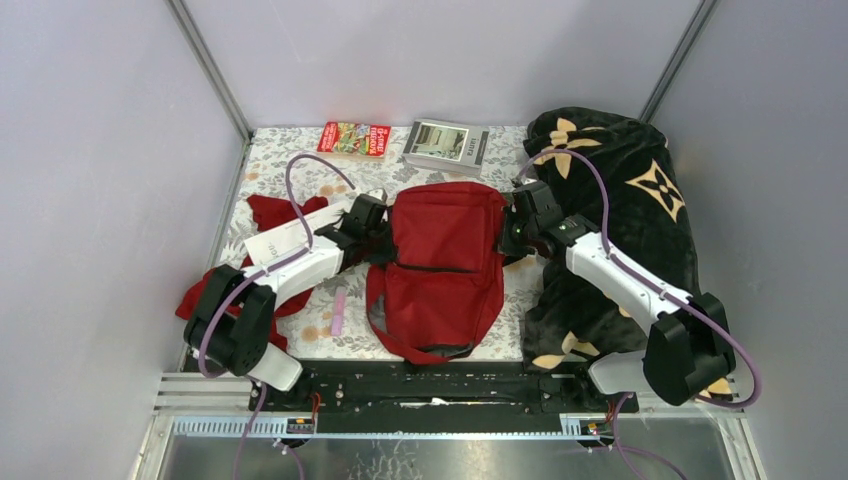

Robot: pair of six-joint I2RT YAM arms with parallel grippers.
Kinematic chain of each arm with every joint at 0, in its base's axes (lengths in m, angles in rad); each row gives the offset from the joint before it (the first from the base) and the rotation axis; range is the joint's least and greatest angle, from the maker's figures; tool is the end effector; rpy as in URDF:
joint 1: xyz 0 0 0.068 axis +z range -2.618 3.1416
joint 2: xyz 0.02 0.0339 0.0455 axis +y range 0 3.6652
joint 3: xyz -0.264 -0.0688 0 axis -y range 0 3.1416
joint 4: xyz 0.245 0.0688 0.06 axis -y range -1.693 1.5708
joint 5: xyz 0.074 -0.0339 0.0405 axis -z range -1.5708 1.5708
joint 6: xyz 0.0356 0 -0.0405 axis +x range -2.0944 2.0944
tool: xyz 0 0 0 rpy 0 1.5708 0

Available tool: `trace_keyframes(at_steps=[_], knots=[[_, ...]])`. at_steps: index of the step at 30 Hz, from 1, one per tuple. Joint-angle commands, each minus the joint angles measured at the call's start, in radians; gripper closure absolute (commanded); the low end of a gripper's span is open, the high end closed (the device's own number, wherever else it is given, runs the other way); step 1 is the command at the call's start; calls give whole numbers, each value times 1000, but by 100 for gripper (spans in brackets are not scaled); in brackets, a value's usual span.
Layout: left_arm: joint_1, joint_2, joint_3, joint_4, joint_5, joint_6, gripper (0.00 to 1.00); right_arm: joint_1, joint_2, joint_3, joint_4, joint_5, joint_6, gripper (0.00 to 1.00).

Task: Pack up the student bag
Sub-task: Pick up the student bag at the center of the board, then place the student bag at the center of the board.

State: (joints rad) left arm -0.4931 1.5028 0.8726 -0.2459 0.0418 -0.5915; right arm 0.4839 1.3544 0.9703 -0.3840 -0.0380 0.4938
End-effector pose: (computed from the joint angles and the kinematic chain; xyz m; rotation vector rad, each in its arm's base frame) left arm 0.2684 -0.1459 0.1968 -0.1048 2.5167 -0.5157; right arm 0.2576 0.1369 0.2590 -0.0075 2.3995 0.5185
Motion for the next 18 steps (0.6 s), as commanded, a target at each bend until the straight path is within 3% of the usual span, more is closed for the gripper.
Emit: trace_keyframes(at_steps=[1, 9, 12, 18], knots=[[-4, -3, 73, 72, 70, 1, 100, 0, -63, 20, 39, 33, -29, 100], [-4, -193, 310, -131, -30, 64, 100, 0, -90, 182, -66, 44, -126, 100], [-4, -197, 441, -199, -36, 67, 100, -1, -64, 266, -115, 102, -187, 100], [24, -145, 544, -161, 16, 62, 100, -25, 62, 420, -155, 143, -218, 100]])
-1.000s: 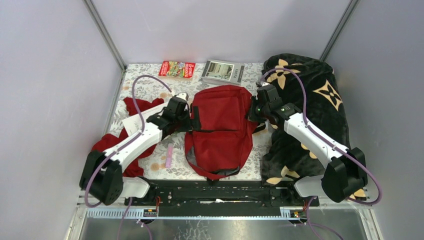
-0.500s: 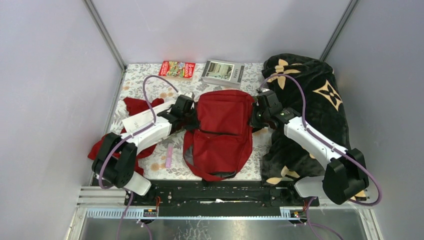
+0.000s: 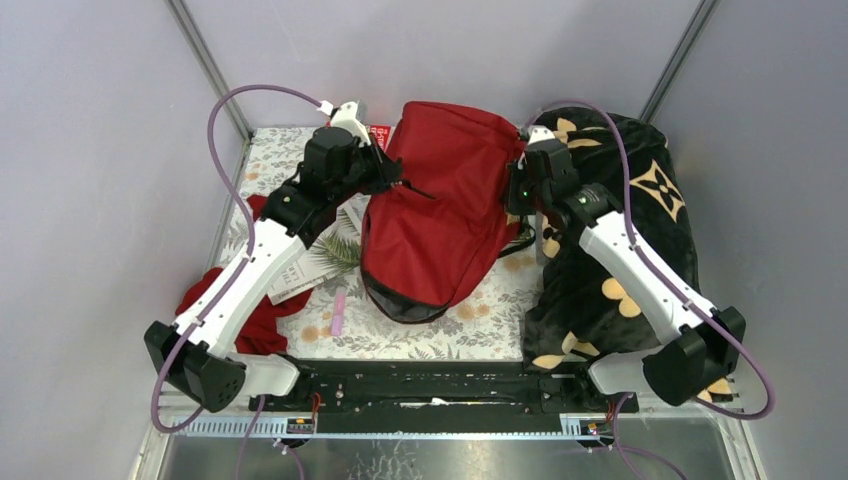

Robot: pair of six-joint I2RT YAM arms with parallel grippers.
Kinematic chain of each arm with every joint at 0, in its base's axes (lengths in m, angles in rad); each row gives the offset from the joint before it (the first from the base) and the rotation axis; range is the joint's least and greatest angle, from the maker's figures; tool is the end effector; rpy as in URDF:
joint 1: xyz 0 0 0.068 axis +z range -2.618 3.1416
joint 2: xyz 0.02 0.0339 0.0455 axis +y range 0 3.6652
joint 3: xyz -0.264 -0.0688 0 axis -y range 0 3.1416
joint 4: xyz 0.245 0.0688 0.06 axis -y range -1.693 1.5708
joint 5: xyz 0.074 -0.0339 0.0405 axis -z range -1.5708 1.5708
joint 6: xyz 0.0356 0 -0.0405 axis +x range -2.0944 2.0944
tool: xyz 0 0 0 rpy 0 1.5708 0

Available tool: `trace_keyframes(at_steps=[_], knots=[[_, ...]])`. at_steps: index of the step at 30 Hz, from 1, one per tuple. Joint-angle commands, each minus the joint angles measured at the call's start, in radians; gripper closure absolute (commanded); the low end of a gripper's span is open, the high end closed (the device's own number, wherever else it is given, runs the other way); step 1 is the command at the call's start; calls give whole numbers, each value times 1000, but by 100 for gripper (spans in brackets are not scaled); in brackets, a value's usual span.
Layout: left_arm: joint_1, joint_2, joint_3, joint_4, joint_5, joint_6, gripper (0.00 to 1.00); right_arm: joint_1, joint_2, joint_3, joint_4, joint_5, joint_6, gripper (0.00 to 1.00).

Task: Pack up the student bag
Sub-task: Place the student bag at the center of the board.

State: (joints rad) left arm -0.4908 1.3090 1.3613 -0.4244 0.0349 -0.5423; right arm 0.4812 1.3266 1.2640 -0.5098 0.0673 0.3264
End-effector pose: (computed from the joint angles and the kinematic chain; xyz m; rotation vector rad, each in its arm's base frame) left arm 0.2598 -0.1403 0.4014 -0.0278 2.0112 -0.7091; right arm 0.2639 0.1351 0.3549 -0.1280 2.1646 0.3974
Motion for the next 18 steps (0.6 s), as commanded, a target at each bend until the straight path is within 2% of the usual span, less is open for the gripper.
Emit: trace_keyframes(at_steps=[1, 4, 8, 9, 10, 11, 13, 15, 16, 18], knots=[[34, 69, 68, 28, 42, 2, 100, -34, 121, 150, -32, 35, -46, 100], [64, 146, 108, 68, 105, -24, 100, -73, 211, 193, -7, 25, -20, 99], [67, 290, 170, 43, 107, -25, 100, -90, 308, 227, 6, 79, -14, 80], [67, 311, 167, 64, 91, -31, 100, -91, 320, 234, 6, 84, -12, 57], [68, 332, 167, 79, 80, -34, 99, -91, 323, 237, 5, 80, -8, 31], [67, 351, 177, 79, 74, -34, 88, -90, 317, 231, 6, 73, -5, 3], [68, 371, 206, 57, 75, -25, 46, -90, 273, 190, 26, 54, -2, 0], [69, 353, 212, 50, 77, -12, 16, -85, 197, 108, 82, 36, -4, 0], [69, 336, 216, 40, 62, -6, 9, -74, 142, 62, 123, 18, -11, 0], [75, 308, 230, -5, 33, 3, 6, -30, 74, -15, 157, 1, -34, 0]])
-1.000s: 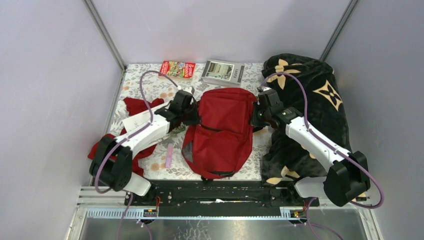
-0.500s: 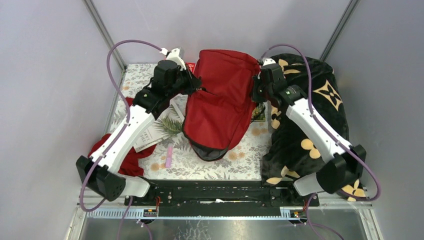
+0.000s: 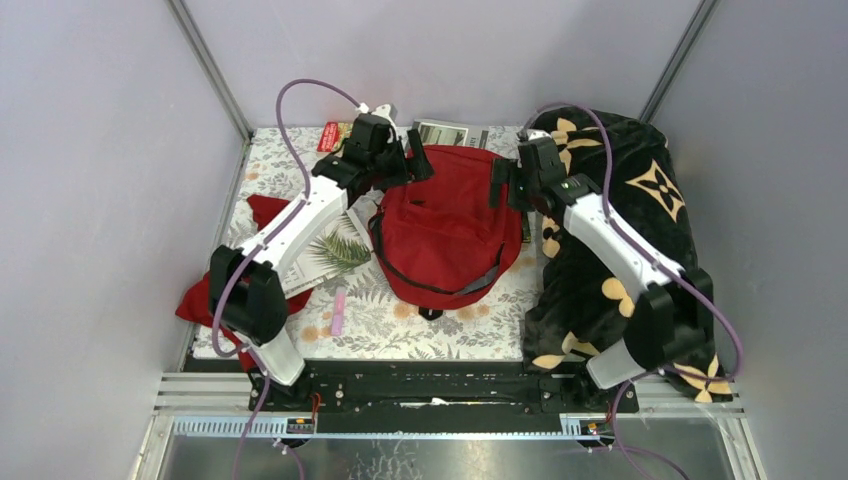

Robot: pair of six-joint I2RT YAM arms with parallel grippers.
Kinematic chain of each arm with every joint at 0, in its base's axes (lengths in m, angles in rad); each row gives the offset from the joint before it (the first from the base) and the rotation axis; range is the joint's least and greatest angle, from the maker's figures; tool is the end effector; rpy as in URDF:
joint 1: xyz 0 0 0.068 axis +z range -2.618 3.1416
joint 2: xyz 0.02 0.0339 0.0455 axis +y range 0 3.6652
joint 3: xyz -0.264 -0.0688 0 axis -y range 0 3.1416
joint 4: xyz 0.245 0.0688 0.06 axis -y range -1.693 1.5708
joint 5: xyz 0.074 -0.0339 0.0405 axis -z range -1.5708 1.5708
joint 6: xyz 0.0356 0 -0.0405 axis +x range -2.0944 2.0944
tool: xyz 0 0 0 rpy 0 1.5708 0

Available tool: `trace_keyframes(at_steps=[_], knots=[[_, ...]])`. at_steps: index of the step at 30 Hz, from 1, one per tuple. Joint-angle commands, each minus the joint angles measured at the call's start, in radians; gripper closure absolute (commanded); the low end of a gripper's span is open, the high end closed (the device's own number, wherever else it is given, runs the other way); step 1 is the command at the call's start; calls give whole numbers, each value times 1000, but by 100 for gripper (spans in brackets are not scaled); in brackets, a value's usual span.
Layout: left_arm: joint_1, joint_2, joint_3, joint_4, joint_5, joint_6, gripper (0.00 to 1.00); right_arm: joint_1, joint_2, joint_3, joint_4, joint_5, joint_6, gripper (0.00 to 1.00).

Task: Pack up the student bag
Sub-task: Place the student bag at the center of the board, then adjust the student bag at the center of the board.

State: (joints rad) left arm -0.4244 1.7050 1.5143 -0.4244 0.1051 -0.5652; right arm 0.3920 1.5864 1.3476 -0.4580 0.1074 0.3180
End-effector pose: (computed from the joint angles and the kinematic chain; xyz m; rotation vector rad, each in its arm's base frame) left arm 0.3599 -0.1667 0.3245 -0.0977 2.2610 -0.6610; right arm 0.3344 0.1341 0.3076 -0.0271 2.2754 0.2547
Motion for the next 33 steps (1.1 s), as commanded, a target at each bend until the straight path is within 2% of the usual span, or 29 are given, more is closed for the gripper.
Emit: trace_keyframes(at_steps=[1, 7, 13, 22, 26, 27, 29, 31, 32, 33], knots=[[15, -105, 82, -25, -47, 28, 6, 93, -206, -124, 110, -44, -43, 0], [49, -232, -26, -120, -40, 27, 8, 298, -235, -218, 113, -67, -70, 1], [118, -399, -250, -153, 7, -6, 8, 479, -200, -269, 146, -99, -120, 2], [146, -495, -348, -191, 30, -3, 7, 509, -105, -300, 206, -215, -108, 1], [147, -486, -351, -188, 31, 0, 7, 512, -74, -308, 238, -223, -96, 6], [147, -485, -354, -184, 37, -1, 7, 511, -65, -308, 243, -218, -92, 9], [147, -485, -364, -173, 55, -1, 7, 511, -46, -300, 246, -182, -76, 22], [147, -486, -371, -168, 67, -1, 7, 511, -33, -282, 240, -153, -66, 44], [147, -485, -374, -168, 70, 0, 7, 512, -31, -272, 236, -141, -60, 59], [147, -486, -378, -169, 73, 2, 7, 512, -35, -265, 235, -134, -56, 67]])
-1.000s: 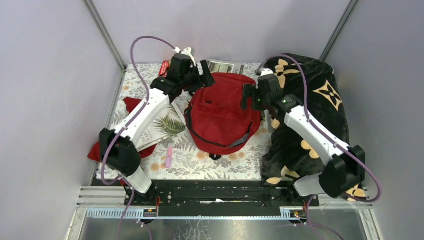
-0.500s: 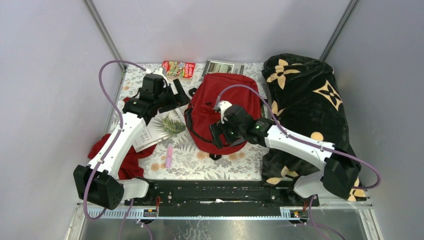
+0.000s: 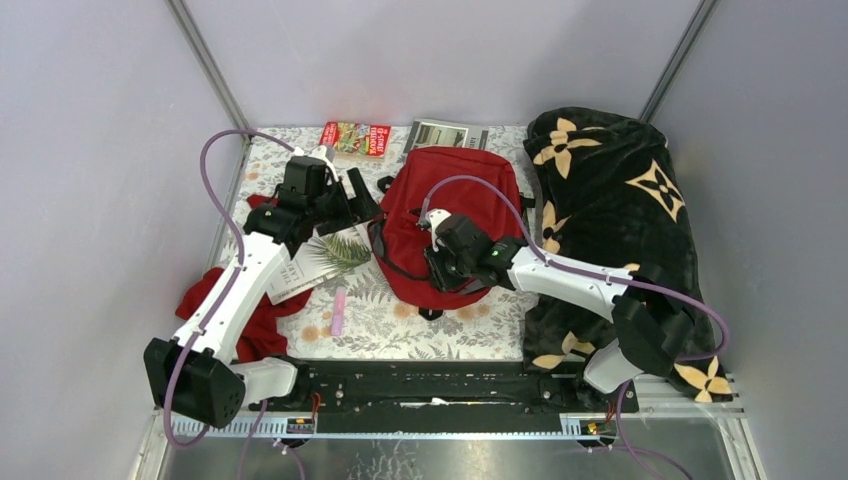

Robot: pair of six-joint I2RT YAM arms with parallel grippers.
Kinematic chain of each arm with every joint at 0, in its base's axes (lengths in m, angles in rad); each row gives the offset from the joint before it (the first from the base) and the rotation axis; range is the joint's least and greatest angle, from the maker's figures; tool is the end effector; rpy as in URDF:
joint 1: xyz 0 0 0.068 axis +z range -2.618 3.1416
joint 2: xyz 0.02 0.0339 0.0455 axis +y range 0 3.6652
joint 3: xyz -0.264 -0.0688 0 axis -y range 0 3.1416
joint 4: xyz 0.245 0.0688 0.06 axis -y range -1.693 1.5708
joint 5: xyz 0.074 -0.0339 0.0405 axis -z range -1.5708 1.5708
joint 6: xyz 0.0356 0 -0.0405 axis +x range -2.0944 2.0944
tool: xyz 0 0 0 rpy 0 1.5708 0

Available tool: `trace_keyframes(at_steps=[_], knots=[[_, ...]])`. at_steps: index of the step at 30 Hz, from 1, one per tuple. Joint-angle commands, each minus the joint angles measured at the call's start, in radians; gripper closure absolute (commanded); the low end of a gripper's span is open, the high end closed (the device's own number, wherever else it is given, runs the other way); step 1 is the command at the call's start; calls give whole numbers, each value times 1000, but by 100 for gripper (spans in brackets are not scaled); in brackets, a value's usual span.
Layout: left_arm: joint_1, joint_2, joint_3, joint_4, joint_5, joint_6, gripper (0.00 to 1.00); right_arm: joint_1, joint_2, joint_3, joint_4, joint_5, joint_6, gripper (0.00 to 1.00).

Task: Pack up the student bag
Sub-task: Adjust the student bag at the center of the board.

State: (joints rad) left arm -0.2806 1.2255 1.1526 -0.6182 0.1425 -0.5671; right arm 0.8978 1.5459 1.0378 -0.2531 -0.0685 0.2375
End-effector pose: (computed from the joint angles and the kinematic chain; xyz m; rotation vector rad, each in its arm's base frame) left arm 0.2518 -0.0778 0.3343 -0.2547 2.3132 -0.6015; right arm 0.2075 0.2642 0.2351 -0.8183 2.2783 0.6275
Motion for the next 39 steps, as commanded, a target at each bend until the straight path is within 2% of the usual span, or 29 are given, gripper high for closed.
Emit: trace_keyframes(at_steps=[1, 7, 13, 16, 20, 23, 28, 32, 35, 39], knots=[[3, -8, -20, 25, 38, 6, 7, 5, 1, 48, 31, 44, 27, 73], [3, -2, -47, 25, 43, 7, 7, 4, -16, 61, 28, 55, 18, 100], [3, -5, -68, 25, 18, -1, 7, 6, -61, 15, 57, 13, -23, 100], [3, -7, -63, 25, 12, -5, 7, 3, -107, 50, 29, 39, -42, 100], [6, -10, -18, 25, 62, -23, 6, -38, -107, 224, -21, 109, -126, 100], [8, -32, 33, 17, 32, -40, 6, -102, -55, 406, -52, 152, -168, 100], [15, -71, 77, 63, 53, -72, 6, -230, 13, 590, 53, 139, -218, 100], [15, -74, 69, 60, 61, -79, 5, -247, 90, 767, -73, 126, -311, 100], [15, -82, 10, 49, 45, -80, 5, -247, 56, 687, -91, 48, -292, 100], [12, -53, -105, 32, 76, -59, 4, -247, -32, 447, -33, -92, -189, 100]])
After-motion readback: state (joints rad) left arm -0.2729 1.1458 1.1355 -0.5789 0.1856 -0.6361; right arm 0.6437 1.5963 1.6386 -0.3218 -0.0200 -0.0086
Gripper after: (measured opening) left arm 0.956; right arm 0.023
